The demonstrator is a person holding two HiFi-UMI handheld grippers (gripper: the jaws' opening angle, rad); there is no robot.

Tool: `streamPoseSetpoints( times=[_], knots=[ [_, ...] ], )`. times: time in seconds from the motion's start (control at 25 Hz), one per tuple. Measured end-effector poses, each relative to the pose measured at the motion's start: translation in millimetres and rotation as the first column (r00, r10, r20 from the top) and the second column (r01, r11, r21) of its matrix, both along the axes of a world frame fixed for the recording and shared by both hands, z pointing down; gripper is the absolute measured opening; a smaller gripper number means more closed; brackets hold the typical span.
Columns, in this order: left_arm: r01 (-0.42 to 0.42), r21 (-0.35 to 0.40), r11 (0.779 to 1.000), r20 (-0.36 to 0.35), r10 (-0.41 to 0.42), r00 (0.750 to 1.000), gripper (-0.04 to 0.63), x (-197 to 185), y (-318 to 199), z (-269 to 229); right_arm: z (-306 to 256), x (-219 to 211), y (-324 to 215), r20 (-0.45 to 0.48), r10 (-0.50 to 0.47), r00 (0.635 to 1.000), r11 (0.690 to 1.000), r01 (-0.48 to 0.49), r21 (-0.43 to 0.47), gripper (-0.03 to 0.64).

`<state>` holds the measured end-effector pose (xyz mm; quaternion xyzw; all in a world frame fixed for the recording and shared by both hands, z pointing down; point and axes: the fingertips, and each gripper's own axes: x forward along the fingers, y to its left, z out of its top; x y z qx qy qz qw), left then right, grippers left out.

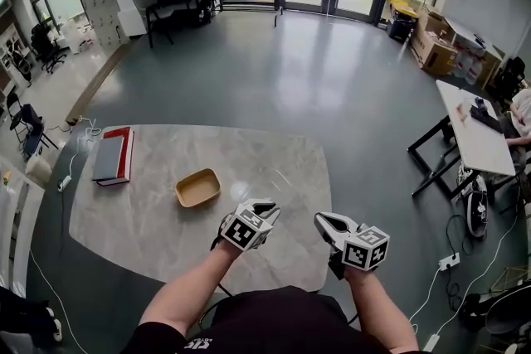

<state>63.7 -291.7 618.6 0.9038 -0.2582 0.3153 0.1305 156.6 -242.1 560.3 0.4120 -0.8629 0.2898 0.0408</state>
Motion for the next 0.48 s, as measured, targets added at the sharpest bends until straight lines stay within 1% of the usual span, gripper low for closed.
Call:
streamPoseSetpoints(
  times=[0.16, 0.32, 0.48],
  knots=[
    [0.0, 0.022, 1.0, -0.049, 0.001, 0.999, 0.057, -15.5, 4.0, -17.7, -10.3, -8.6, -1.7, 0.007, 0.033, 0.999, 0.999, -0.033, 0.025, 0.014],
    [0.003, 0.049, 0.999, -0.068, 0.0, 0.998, 0.057, -37.5, 6.9, -28.3, -22.4, -14.8, -1.4, 0.006, 0.075, 0.997, 0.996, -0.075, 0.054, 0.014],
    [0.037, 0.073, 0.997, -0.107, -0.029, 0.994, 0.057, -58.0, 3.1, -43.1, -43.8, -16.3, -3.9, -0.001, 0.105, 0.994, 0.989, -0.104, 0.104, 0.014]
  ],
)
